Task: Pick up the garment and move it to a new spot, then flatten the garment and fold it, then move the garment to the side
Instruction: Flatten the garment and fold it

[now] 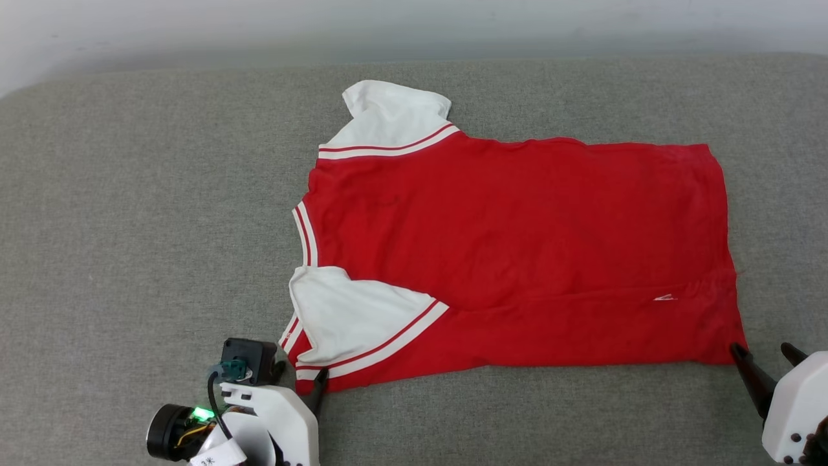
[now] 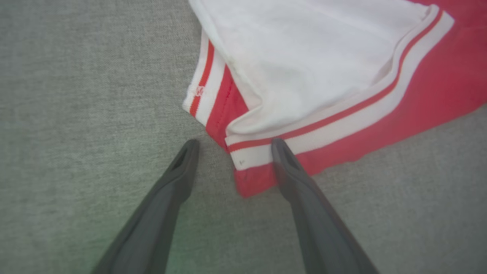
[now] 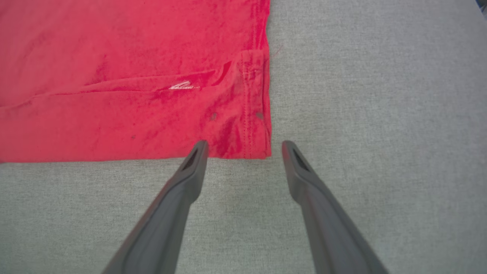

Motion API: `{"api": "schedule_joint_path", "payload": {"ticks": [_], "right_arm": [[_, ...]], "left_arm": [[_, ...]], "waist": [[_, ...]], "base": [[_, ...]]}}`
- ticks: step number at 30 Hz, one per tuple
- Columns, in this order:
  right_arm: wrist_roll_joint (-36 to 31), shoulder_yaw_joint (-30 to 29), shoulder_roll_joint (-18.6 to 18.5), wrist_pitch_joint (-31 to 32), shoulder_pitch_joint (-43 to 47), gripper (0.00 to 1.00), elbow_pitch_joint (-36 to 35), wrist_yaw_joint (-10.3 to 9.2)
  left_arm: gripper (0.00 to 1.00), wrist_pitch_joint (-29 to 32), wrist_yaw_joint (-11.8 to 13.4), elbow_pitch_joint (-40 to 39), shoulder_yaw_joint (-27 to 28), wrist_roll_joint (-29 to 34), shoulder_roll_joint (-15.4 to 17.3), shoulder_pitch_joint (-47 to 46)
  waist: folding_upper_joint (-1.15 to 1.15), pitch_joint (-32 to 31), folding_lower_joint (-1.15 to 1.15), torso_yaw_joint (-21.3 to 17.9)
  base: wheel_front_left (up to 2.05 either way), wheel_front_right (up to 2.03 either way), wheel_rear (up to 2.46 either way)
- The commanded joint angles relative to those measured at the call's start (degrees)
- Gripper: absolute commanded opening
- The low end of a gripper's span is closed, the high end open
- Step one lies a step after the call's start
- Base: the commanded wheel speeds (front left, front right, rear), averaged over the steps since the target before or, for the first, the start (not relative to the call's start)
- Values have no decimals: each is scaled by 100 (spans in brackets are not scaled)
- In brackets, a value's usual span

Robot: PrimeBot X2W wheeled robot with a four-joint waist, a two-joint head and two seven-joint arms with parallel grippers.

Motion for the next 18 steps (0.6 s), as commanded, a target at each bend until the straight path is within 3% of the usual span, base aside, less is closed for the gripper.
{"api": "schedule_joint_path", "payload": {"ticks": [1,18], "right_arm": [[-44,-4,-45,-65,-73,100,24,-2],[-392,4,-368,-60,-272,100,970,-3]], "left_arm": [[0,285,-97,280,-190,-83,0,182],[0,-310,-52,-527,45,1,33,38]], "waist": [[0,8,0,-3],[0,-179,0,408]], "base": [[0,0,0],[0,0,0]]}}
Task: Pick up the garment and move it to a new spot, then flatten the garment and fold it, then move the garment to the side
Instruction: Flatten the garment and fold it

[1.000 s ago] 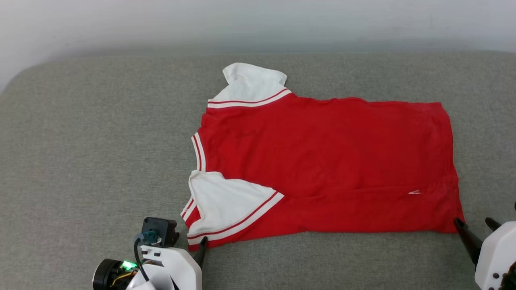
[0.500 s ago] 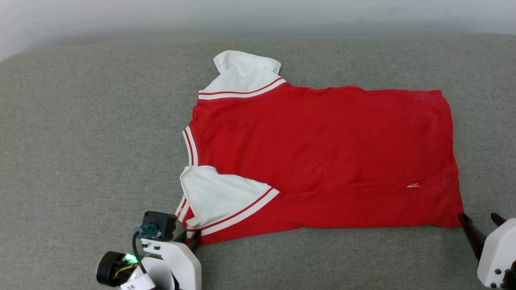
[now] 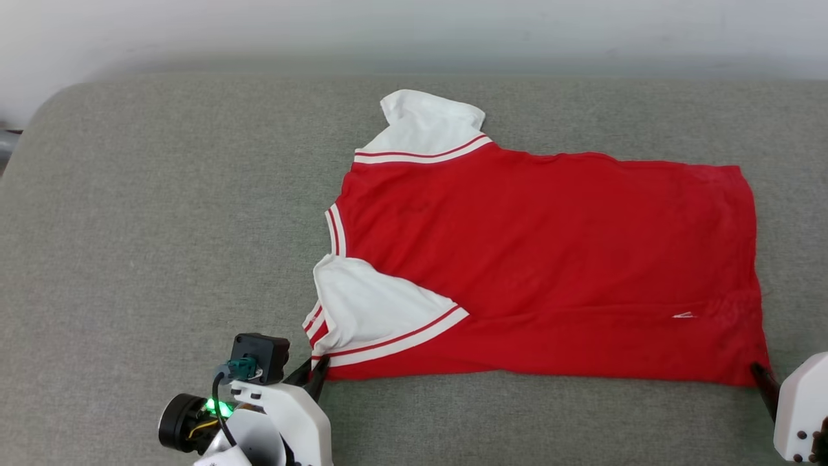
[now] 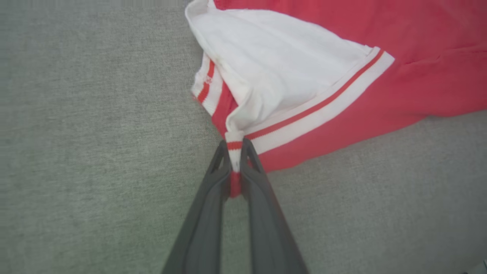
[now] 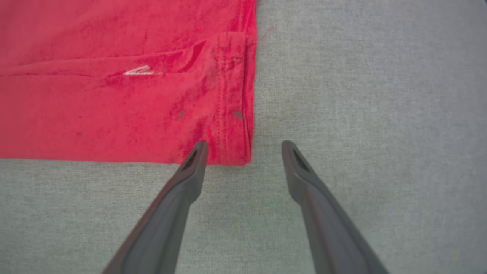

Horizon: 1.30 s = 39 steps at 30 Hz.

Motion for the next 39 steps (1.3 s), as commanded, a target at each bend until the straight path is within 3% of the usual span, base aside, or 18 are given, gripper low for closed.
{"api": "schedule_joint_path", "payload": {"ticks": [1,15,16,17,18,29,39], "right_arm": [[-34,-5,-10,-6,-76,100,103,-4],[-8,71,94,-70,-380,100,1160,-4],[5,85,107,-59,-392,66,1233,-4],[18,98,110,-63,-404,15,1294,-4],[25,103,109,-64,-416,0,1345,-4],[215,10,-28,-131,-315,0,1236,-7],[483,-41,-54,377,306,0,551,-7]], "left_arm": [[0,-19,36,-60,20,48,29,22],[0,-17,-48,-376,-140,172,96,-115],[0,-14,-42,-369,-143,177,112,-123],[0,-5,-42,-358,-148,178,119,-128],[0,11,-52,-344,-158,190,131,-134],[0,65,-98,-111,-177,78,287,83],[0,273,18,-276,-283,-92,500,675]], "waist": [[0,33,0,43],[0,349,0,167],[0,362,0,168],[0,370,0,168],[0,373,0,168],[0,-118,0,132],[0,-632,0,158]], "base": [[0,0,0],[0,0,0],[0,0,0],[0,0,0],[0,0,0],[0,0,0],[0,0,0]]}}
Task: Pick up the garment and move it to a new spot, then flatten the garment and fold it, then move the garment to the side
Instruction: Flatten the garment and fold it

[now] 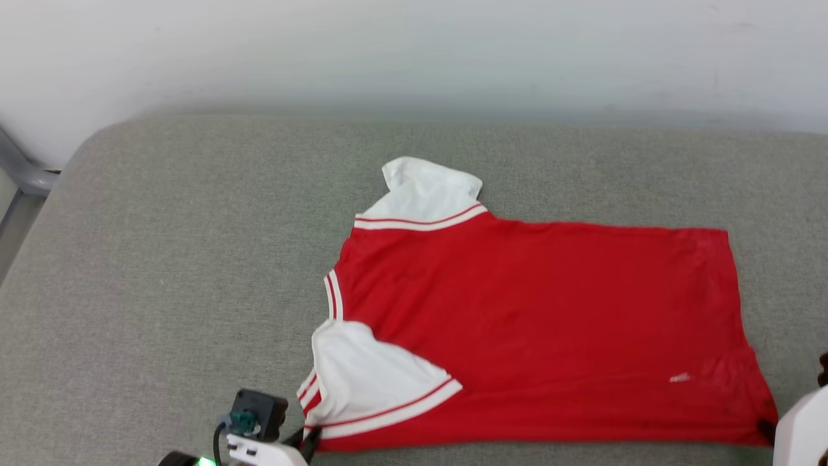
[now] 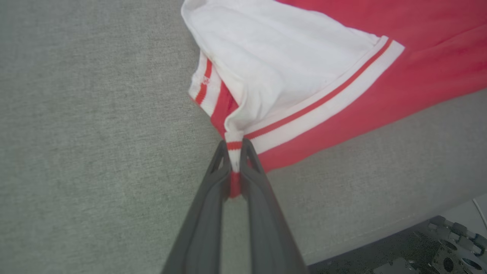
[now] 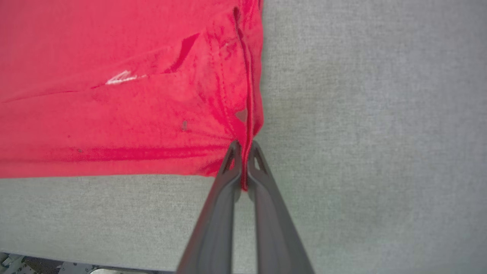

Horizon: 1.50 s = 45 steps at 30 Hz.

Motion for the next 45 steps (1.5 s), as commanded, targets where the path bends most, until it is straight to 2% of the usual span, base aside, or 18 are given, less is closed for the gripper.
{"api": "schedule_joint_path", "payload": {"ticks": [1,11,22,23,24,25,35,41,45], "right_arm": [[41,-66,34,108,184,0,-93,-10],[-33,-425,315,381,845,0,-282,-10],[-109,-303,424,148,650,0,66,-10],[-99,-286,420,120,614,0,98,-10],[-94,-275,412,63,579,4,103,-10],[-96,-267,396,16,549,100,125,-10],[38,-152,193,-625,388,100,-152,-9],[-62,54,-3,-1489,213,100,-675,-9],[-37,117,126,-2049,89,100,-889,-8]], "left_arm": [[0,47,56,-34,-18,-42,70,153],[0,243,51,-97,-199,-171,19,400],[0,209,-96,256,-298,-181,-108,185],[9,203,-114,281,-309,-167,-113,171],[51,201,-128,306,-318,-165,-122,156],[100,187,-128,328,-317,-165,-129,140],[100,-244,148,42,38,-92,-68,8],[100,-1227,310,-259,425,190,-145,-211],[100,-1887,318,-299,600,356,-225,-314]], "waist": [[0,-65,0,22],[0,-77,0,48],[0,128,0,-26],[0,127,0,-28],[0,120,0,-29],[0,105,0,-28],[0,-180,0,-61],[0,-284,0,-157],[0,-276,0,-249]], "base": [[0,0,0],[0,0,0],[0,0,0],[0,0,0],[0,0,0],[0,0,0],[0,0,0],[0,0,0],[0,0,0]]}}
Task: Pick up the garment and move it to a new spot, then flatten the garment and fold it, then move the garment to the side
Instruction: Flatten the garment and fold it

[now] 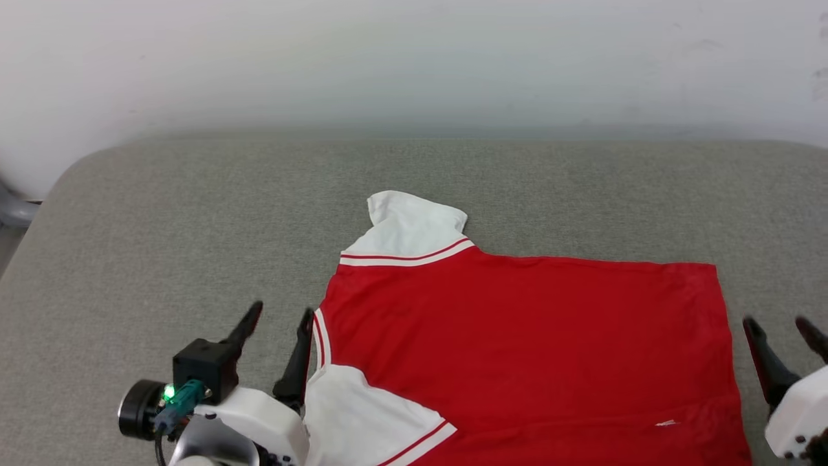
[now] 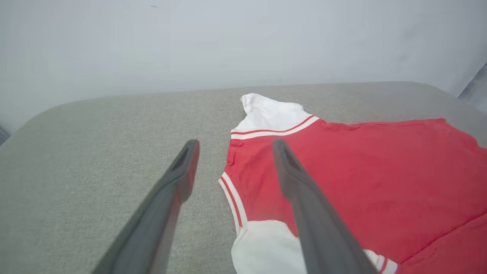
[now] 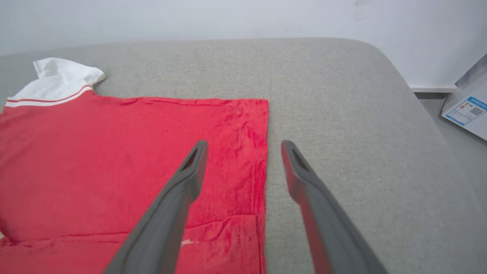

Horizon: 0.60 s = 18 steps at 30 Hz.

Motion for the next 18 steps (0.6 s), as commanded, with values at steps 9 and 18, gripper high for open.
{"api": "schedule_joint_path", "payload": {"ticks": [9,18], "right_arm": [[328,289,397,-1687,-162,100,-204,-5],[132,394,594,-2052,-479,100,-320,-5]], "left_arm": [[100,-926,-105,280,219,262,-166,-402],[100,151,-1061,963,-90,321,227,-2054]], "waist": [[0,317,0,-362],[0,1224,0,-774]], "base": [[0,0,0],[0,0,0]]}}
